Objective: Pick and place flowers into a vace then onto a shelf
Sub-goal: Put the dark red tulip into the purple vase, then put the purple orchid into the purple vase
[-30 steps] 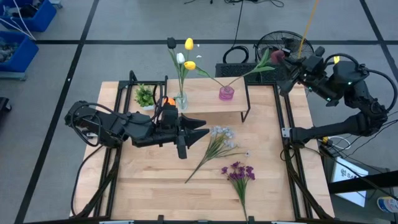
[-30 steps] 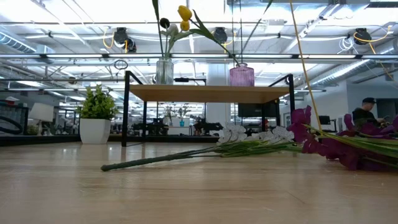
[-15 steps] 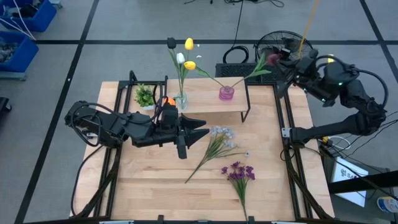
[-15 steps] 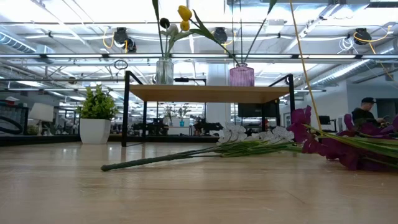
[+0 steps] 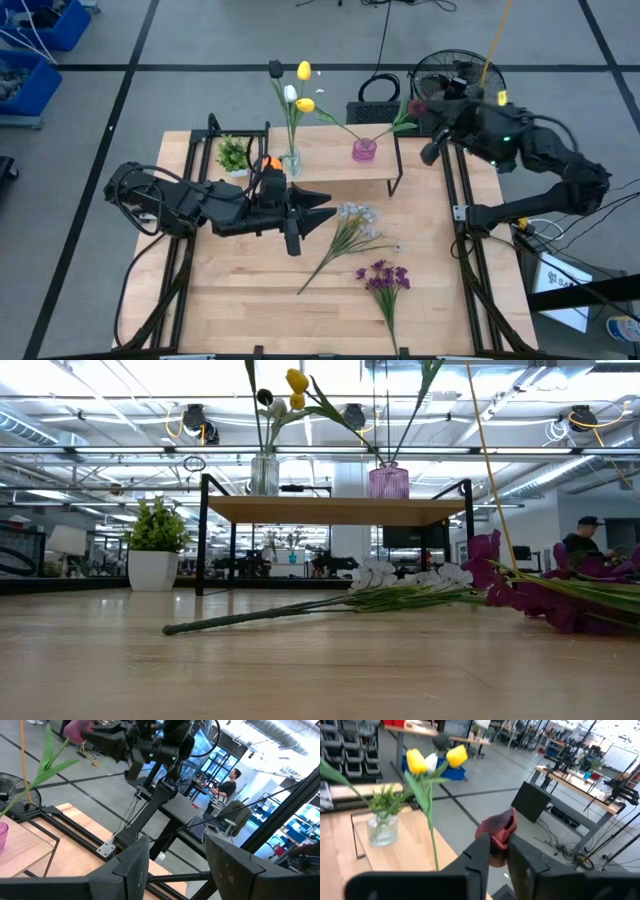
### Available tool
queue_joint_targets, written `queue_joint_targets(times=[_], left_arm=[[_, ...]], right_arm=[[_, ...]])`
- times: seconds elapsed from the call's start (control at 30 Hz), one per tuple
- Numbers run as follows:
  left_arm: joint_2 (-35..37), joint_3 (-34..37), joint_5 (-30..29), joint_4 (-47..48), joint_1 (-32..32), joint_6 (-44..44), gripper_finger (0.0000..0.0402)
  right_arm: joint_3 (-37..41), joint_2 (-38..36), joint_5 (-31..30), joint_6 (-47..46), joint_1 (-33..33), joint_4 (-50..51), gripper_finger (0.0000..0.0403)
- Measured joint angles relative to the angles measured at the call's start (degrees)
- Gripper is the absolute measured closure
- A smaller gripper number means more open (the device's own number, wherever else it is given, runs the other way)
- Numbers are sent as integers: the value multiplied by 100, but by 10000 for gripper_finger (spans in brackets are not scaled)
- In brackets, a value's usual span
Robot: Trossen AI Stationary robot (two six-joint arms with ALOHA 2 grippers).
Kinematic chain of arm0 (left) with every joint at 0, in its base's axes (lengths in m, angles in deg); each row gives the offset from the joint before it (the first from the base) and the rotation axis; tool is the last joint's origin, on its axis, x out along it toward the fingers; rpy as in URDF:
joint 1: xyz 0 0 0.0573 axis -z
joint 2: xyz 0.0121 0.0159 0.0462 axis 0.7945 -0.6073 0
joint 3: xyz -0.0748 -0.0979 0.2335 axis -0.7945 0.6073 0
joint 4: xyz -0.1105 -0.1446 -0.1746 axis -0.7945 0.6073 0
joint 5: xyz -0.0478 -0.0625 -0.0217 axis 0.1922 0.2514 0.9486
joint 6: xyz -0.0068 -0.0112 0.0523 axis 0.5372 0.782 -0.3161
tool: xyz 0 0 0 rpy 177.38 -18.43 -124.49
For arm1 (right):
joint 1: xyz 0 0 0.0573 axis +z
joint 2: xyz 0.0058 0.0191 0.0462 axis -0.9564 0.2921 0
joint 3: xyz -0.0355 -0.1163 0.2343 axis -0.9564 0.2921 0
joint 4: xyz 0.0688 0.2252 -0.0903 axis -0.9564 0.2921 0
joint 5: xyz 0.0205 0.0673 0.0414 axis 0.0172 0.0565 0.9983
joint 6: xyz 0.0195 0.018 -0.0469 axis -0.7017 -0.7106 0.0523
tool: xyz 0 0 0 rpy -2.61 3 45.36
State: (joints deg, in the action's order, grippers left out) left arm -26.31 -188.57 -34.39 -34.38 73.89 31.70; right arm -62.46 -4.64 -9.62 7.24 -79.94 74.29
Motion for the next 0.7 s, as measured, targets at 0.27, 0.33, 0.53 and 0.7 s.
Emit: queue_joint_targets(times=[0.27, 0.33, 0.53, 0.7], left_arm=[[0, 0, 8, 80, 1, 4, 204], [0, 0, 9, 80, 2, 4, 204], [0, 0, 12, 87, 2, 4, 204], [0, 0, 24, 117, 2, -16, 204]], right_arm=[[622, 137, 3, 229, 0, -865, 287], [665, 153, 11, 303, 0, -949, 272], [668, 75, -2, 334, 4, -980, 230], [668, -224, -17, 323, 148, -960, 210]])
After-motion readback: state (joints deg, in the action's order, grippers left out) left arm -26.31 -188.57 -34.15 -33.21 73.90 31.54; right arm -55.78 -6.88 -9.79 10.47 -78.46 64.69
